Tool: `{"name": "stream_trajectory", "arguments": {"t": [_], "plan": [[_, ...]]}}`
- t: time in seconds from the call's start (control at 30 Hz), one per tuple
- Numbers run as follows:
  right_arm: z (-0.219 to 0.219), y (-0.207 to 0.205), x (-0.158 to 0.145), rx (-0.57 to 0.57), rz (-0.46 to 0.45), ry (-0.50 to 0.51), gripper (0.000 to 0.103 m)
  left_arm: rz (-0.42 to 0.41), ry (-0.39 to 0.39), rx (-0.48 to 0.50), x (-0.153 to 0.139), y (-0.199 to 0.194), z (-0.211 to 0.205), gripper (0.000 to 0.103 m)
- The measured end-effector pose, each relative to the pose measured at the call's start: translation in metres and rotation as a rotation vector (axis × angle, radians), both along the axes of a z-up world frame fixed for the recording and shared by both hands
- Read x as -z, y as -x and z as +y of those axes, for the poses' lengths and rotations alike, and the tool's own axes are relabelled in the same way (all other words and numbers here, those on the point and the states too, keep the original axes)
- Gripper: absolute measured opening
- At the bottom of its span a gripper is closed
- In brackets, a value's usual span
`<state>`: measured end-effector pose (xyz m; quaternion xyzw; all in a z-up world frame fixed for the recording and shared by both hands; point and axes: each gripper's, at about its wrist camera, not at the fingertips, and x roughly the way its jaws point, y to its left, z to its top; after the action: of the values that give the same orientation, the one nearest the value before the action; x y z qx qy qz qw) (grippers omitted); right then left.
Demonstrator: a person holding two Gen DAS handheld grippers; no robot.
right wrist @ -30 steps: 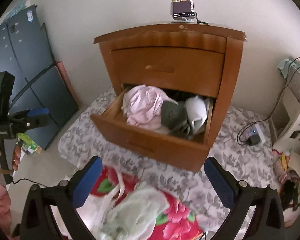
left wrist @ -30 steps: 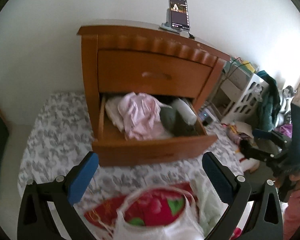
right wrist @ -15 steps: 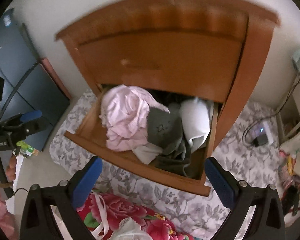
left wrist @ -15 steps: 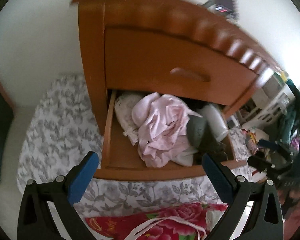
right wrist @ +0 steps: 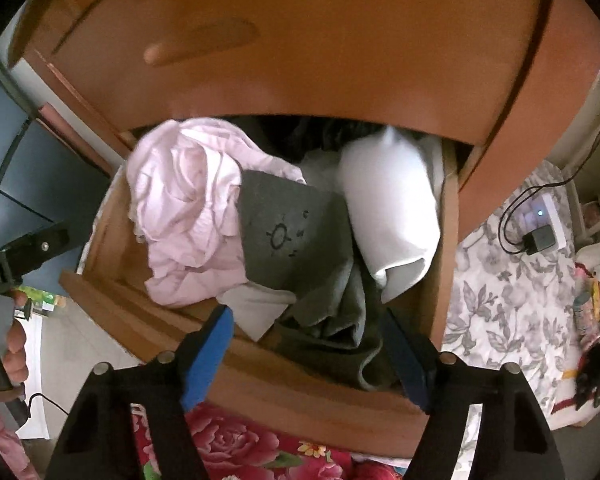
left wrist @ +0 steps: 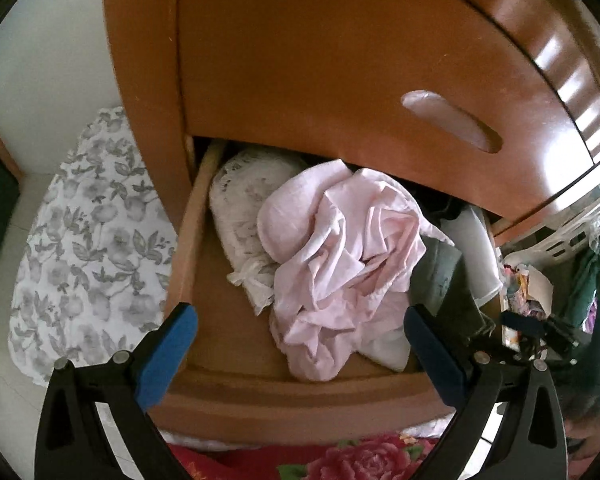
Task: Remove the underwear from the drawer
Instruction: 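Move both grippers toward the open drawer, then grasp the pink garment with the left gripper while the right gripper grasps the grey garment, then lift the pink and grey garments out of the drawer with both grippers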
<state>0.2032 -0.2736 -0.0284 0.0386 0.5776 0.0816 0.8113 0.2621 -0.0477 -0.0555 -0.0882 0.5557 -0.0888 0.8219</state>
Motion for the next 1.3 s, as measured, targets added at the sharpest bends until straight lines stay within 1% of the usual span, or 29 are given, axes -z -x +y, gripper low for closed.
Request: {"name": "stream_trajectory", "arguments": {"t": [0.03, 0.13, 0.2, 0.23, 0.27, 0.33, 0.37, 0.4, 0.43, 0.53, 0.6, 0.63, 0.67, 0.7, 0.73, 0.77, 0.83, 0.97, 1.13, 1.3], "plan": [[0.0, -0.002, 0.005, 0.002, 0.012, 0.008, 0.078, 0.007, 0.006, -0.003, 0.003, -0.003, -0.001, 0.103], [0.0, -0.009, 0.016, 0.008, 0.045, 0.006, 0.067, 0.024, 0.011, -0.015, 0.013, -0.014, -0.004, 0.102], [-0.001, -0.013, 0.022, 0.013, 0.055, 0.009, 0.066, 0.036, 0.01, -0.016, 0.02, -0.02, -0.007, 0.101], [-0.002, -0.014, 0.025, 0.016, 0.061, 0.007, 0.062, 0.04, 0.014, -0.018, 0.023, -0.022, -0.007, 0.096], [-0.002, -0.015, 0.027, 0.02, 0.067, 0.003, 0.055, 0.045, 0.021, -0.018, 0.027, -0.026, -0.009, 0.092], [-0.003, -0.016, 0.032, 0.027, 0.084, -0.001, 0.048, 0.059, 0.024, -0.017, 0.033, -0.031, -0.012, 0.09], [-0.003, -0.017, 0.034, 0.028, 0.089, 0.004, 0.044, 0.063, 0.024, -0.018, 0.036, -0.033, -0.014, 0.087], [-0.003, -0.017, 0.036, 0.032, 0.092, 0.006, 0.041, 0.065, 0.026, -0.015, 0.038, -0.035, -0.016, 0.084], [-0.006, -0.019, 0.037, 0.036, 0.094, 0.002, 0.038, 0.07, 0.026, -0.008, 0.04, -0.037, -0.019, 0.079], [-0.01, -0.019, 0.04, 0.052, 0.093, -0.015, 0.032, 0.088, 0.025, 0.003, 0.048, -0.041, -0.026, 0.074], [-0.011, -0.019, 0.041, 0.055, 0.092, -0.019, 0.029, 0.089, 0.026, 0.007, 0.052, -0.043, -0.031, 0.068], [-0.01, -0.018, 0.041, 0.054, 0.09, -0.017, 0.026, 0.088, 0.021, 0.009, 0.053, -0.044, -0.033, 0.059], [-0.01, -0.018, 0.041, 0.052, 0.087, -0.01, 0.023, 0.088, 0.011, 0.009, 0.055, -0.045, -0.035, 0.047], [-0.012, -0.017, 0.042, 0.048, 0.082, -0.003, 0.02, 0.091, -0.002, 0.006, 0.056, -0.045, -0.036, 0.04], [-0.011, -0.016, 0.041, 0.044, 0.078, 0.001, 0.018, 0.093, -0.006, 0.002, 0.056, -0.044, -0.036, 0.027], [-0.008, -0.015, 0.041, 0.04, 0.072, 0.004, 0.016, 0.095, -0.009, -0.002, 0.057, -0.044, -0.035, 0.016], [-0.005, -0.012, 0.04, 0.032, 0.06, 0.003, 0.015, 0.091, -0.002, -0.007, 0.058, -0.042, -0.029, 0.011], [-0.011, -0.007, 0.033, 0.04, 0.04, -0.007, 0.014, 0.07, 0.014, 0.001, 0.054, -0.036, -0.024, 0.009], [-0.02, 0.001, 0.013, 0.044, 0.002, -0.035, 0.014, 0.036, 0.04, 0.021, 0.043, -0.02, -0.014, 0.009], [-0.024, 0.006, -0.013, 0.051, -0.056, -0.072, 0.013, -0.026, 0.079, 0.052, 0.018, -0.007, -0.009, 0.009]]}}
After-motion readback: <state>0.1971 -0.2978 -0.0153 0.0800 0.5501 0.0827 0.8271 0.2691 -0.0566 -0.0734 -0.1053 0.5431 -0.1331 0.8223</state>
